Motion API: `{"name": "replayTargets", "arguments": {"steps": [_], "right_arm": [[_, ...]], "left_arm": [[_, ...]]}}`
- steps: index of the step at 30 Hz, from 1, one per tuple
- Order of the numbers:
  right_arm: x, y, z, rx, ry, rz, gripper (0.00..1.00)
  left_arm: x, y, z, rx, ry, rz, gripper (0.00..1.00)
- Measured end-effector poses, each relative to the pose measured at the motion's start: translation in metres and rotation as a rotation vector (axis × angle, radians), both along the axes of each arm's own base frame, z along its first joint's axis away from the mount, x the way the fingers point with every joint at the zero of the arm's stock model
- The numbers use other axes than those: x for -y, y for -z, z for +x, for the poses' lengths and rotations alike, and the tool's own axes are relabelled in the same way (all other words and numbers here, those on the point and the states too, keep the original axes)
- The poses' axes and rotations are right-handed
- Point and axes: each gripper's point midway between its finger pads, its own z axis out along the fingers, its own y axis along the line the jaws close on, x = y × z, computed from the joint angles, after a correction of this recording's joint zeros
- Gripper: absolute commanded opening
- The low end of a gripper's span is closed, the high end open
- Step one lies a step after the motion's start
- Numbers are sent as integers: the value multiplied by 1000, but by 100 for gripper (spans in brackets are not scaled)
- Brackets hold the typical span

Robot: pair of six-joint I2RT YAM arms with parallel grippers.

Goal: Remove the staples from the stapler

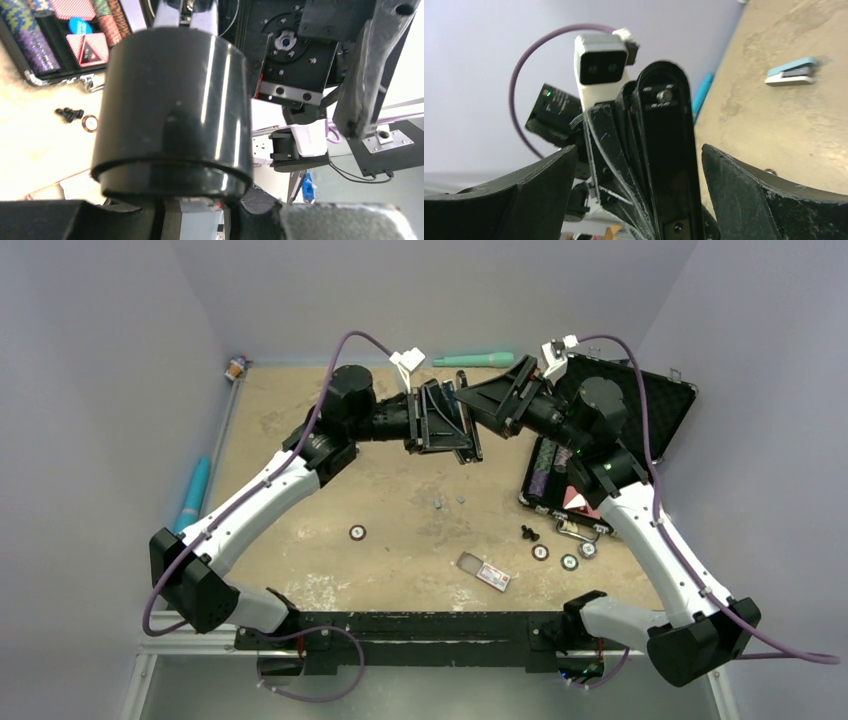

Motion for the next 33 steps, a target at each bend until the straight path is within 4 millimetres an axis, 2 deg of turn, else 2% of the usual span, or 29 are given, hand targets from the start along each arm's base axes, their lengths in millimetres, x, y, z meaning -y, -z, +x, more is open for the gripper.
{"name": "replayTargets", "arguments": {"steps": [9, 14, 17, 22, 28, 33], "right_arm": [[24, 20, 22, -67, 156, -140, 99], [31, 35, 24, -88, 186, -206, 99], [34, 47, 25, -107, 201, -250, 99], [40, 59, 25, -116, 222, -308, 99], [47, 73, 24, -124, 239, -370, 97], [51, 89, 23, -146, 246, -418, 96]], "left_arm": [[-15, 21, 0, -23, -48, 133, 0], [-38, 35, 10, -39, -141, 275, 0], [-60, 50, 18, -55, -215, 390, 0], [-106, 97, 24, -137, -361, 642, 0], [-168, 150, 25, -258, -519, 893, 0], [-219, 196, 19, -423, -666, 1062, 0]]}}
